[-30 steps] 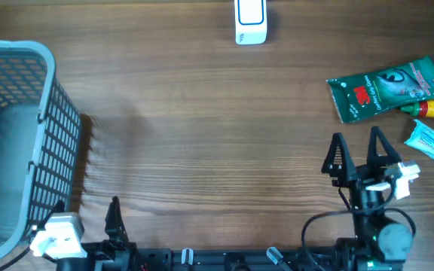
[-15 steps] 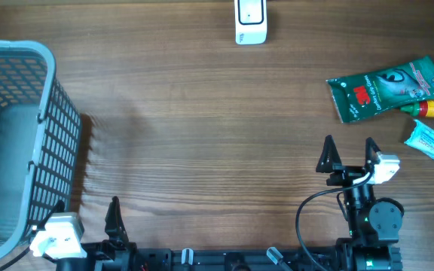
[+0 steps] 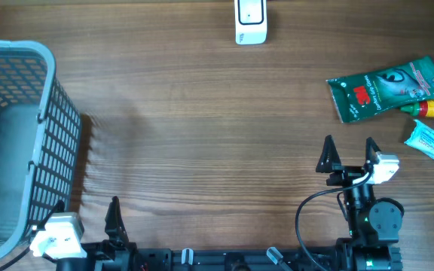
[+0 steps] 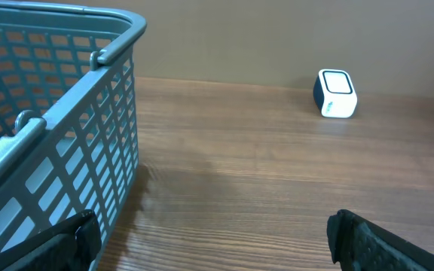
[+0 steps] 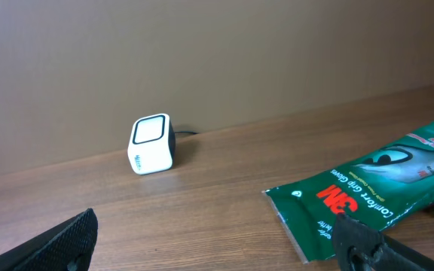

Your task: Scan the item barcode

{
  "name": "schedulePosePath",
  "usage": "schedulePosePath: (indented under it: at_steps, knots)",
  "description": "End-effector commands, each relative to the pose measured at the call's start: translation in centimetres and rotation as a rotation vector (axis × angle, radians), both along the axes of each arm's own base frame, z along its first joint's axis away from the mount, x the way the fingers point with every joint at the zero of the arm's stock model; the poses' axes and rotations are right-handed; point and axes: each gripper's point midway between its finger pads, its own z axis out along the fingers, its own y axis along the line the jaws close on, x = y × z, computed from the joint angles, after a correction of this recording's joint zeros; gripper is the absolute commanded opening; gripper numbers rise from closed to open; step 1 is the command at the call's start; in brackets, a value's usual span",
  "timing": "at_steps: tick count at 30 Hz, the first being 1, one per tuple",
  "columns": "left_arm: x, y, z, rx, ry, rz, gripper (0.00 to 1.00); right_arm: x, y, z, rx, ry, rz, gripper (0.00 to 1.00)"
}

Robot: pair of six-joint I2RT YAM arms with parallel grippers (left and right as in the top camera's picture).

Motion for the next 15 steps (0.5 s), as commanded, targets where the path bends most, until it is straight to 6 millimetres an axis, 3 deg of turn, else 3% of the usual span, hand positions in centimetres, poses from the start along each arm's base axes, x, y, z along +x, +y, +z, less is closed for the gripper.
schedulePosePath:
  at_steps: [1, 8, 12, 15]
  knots:
    - [-0.1, 0.0, 0.1, -0.005, -0.006, 0.001, 1.00, -0.1, 0.4, 0.2, -0.019, -0.012, 0.020, 1.00]
    - [-0.1, -0.1, -0.2, -0.010, 0.006, -0.001, 1.00, -0.1, 0.4, 0.2, -0.018, -0.011, 0.020, 1.00]
    - [0.4, -2.3, -0.8, -0.082, 0.019, -0.080, 1.00, -0.1, 0.4, 0.2, -0.019, -0.011, 0.020, 0.99]
    - [1.6, -5.7, 2.7, -0.120, -0.140, -0.270, 1.00, -0.1, 0.4, 0.2, -0.019, -0.011, 0.020, 1.00]
